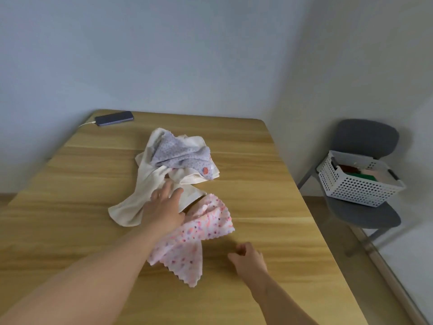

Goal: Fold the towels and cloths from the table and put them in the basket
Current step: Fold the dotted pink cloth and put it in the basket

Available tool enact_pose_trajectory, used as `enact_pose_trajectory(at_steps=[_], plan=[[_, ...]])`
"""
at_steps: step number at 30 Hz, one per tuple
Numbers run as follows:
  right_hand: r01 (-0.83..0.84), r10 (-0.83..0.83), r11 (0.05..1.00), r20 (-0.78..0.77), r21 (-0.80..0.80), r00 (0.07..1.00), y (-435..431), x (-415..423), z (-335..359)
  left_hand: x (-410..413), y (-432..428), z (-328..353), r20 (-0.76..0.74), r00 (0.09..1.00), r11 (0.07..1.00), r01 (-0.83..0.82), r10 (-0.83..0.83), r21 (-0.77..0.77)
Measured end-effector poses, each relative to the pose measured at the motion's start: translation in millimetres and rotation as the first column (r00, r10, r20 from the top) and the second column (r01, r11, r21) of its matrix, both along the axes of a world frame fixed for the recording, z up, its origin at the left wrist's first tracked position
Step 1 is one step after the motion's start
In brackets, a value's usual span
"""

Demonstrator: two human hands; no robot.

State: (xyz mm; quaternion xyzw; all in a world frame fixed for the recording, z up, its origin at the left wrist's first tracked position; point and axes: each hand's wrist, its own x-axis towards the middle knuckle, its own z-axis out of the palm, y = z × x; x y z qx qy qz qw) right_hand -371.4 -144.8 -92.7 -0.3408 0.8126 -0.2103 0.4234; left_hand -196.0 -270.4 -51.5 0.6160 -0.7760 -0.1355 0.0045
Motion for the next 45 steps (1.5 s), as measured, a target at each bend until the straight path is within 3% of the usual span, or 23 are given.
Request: enact_pose_trajectory(at_steps=[6,11,14,21,25,29,36,40,45], plan=[[-0.166,0.169,0.98,-0.016,0.111,0.986,-28.5,-5.2,-6.2,-18.4,-86.5,-20.7,0.007,0.991,0.986,0.131,-0.132,0.105],[-0.176,0.18,0.973,-0.017,0.15,0.983,-38.8,-9.1,-9.9,-15.2,-115.7,-39.1,0.149,0.979,0.985,0.121,-0.138,0.12],[-0.156,0.166,0.976,-0.055,0.152,0.985,-38.7,-6.2,-10.8,-14.8,-108.2,-40.7,0.06,0.99,0.986,0.122,-0.13,0.117],[-0.089,0.094,0.995,-0.099,0.054,0.991,-5.4,6.5,-3.6,-5.4,-3.2,-35.9,-0.063,0.986,0.97,0.162,-0.153,0.182],[0.011,-0.002,0.998,0.132,-0.067,0.991,39.0,28.1,1.2,0.8,74.3,-33.1,-0.114,0.982,0.954,0.175,-0.152,0.242],[-0.141,0.14,0.99,-0.007,-0.006,0.99,97.0,52.5,-1.4,6.3,145.8,-27.9,-0.063,0.986,0.938,0.166,-0.154,0.305],[-0.163,0.164,0.986,0.033,-0.027,0.986,207.6,37.4,16.8,16.1,248.8,-14.0,-0.036,0.99,0.933,0.144,-0.14,0.33],[-0.154,0.171,0.974,0.095,-0.167,0.981,241.4,13.3,34.3,-11.0,297.2,9.2,-0.23,0.953,0.942,0.249,-0.197,0.225],[-0.111,0.203,0.916,0.206,-0.386,0.957,259.4,-7.5,77.6,-46.8,324.6,42.0,-0.459,0.883,0.883,0.287,-0.094,0.371]])
